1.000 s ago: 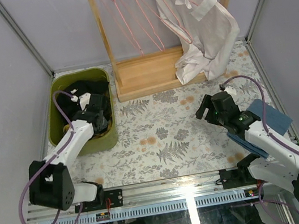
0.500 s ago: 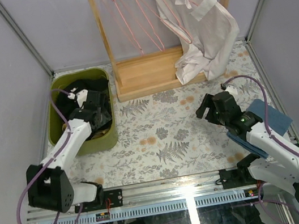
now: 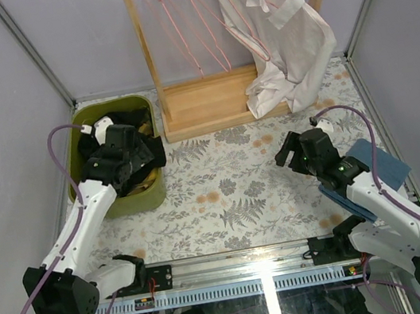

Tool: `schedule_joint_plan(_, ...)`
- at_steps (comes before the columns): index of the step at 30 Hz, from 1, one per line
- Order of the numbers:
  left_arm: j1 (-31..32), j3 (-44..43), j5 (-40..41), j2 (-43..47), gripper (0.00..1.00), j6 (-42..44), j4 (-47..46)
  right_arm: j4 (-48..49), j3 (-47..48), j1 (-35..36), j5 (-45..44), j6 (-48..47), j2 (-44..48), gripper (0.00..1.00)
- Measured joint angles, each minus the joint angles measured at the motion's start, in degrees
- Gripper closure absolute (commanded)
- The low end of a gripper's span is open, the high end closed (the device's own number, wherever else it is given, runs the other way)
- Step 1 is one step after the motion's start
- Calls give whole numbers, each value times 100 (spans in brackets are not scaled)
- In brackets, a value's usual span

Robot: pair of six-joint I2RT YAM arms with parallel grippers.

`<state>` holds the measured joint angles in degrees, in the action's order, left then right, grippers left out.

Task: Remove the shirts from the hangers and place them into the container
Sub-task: Place the shirt in the bin.

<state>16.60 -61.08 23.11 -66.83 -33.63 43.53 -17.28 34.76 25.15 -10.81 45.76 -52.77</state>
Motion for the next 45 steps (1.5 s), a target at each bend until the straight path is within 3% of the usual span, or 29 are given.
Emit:
schedule_joint_plan(5, 0, -177, -76, 42, 15, 55, 26, 39, -4, 0, -4, -33, 179, 15)
schedule_joint_plan(10, 0, -219, -190, 17, 24, 140, -13, 90, -11, 0, -2, -31, 208, 16)
schedule_joint_plan(16, 0, -170, -369, -505, 61, 136, -87, 81, -11, 0, 4, -28, -9, 15)
schedule_joint_plan(19, -33, -9, -247, -728, 88, 85, -85, 81, -11, 0, 26, -28, -63, 15)
schedule_joint_plan(21, -94, 85, -96, -802, 95, 57, -46, 81, -11, 0, 46, -31, -68, 15)
schedule_joint_plan(29, -1062, 101, 920, -844, 97, 214, 83, 57, -11, 0, 85, -35, -68, 15)
schedule_joint_plan(33, -1237, 101, 1060, -844, 97, 448, 79, -7, -13, 0, 85, -33, -59, 15)
schedule_joint_plan(38, -1200, 136, 354, -981, 86, 826, 44, 4, -22, 0, 114, -28, -63, 15)
schedule_joint_plan(42, -964, 365, -177, -916, 66, 1008, -20, 44, -15, 0, 157, -28, -173, 15)
schedule_joint_plan(45, -647, 424, -420, -863, 66, 1119, -26, 44, -11, 0, 225, -28, -326, 15)
